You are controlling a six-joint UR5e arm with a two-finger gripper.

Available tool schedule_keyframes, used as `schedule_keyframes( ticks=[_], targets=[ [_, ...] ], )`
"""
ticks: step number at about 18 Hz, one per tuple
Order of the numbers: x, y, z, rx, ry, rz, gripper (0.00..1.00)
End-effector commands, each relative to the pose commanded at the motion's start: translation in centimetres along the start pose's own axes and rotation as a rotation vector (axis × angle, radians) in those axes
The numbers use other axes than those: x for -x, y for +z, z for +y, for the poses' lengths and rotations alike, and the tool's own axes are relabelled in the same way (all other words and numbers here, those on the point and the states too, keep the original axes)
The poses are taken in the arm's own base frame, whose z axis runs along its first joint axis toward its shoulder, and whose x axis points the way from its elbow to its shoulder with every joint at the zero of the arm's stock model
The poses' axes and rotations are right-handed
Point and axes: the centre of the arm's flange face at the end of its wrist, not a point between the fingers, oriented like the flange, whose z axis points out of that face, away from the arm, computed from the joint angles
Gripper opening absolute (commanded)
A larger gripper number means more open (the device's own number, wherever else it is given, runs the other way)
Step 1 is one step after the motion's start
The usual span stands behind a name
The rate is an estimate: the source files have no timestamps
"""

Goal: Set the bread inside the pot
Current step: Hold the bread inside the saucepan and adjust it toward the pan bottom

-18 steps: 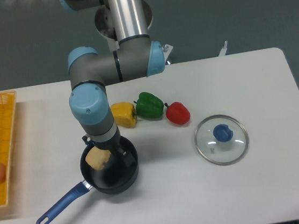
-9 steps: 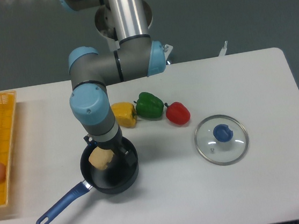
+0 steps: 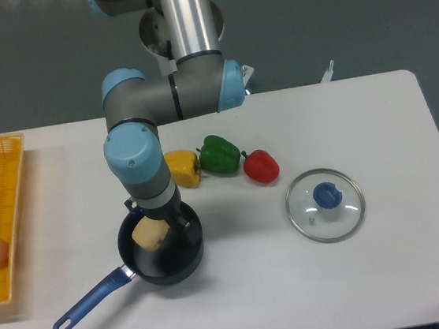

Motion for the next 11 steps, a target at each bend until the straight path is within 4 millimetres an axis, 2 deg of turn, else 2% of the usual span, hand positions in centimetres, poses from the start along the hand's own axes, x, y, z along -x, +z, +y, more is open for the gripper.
schedule_keyframes(
  ticks=[11],
  targets=[
    [0.14,0.10,0.08,0.020,0.002,-0.014,1.00]
  ],
)
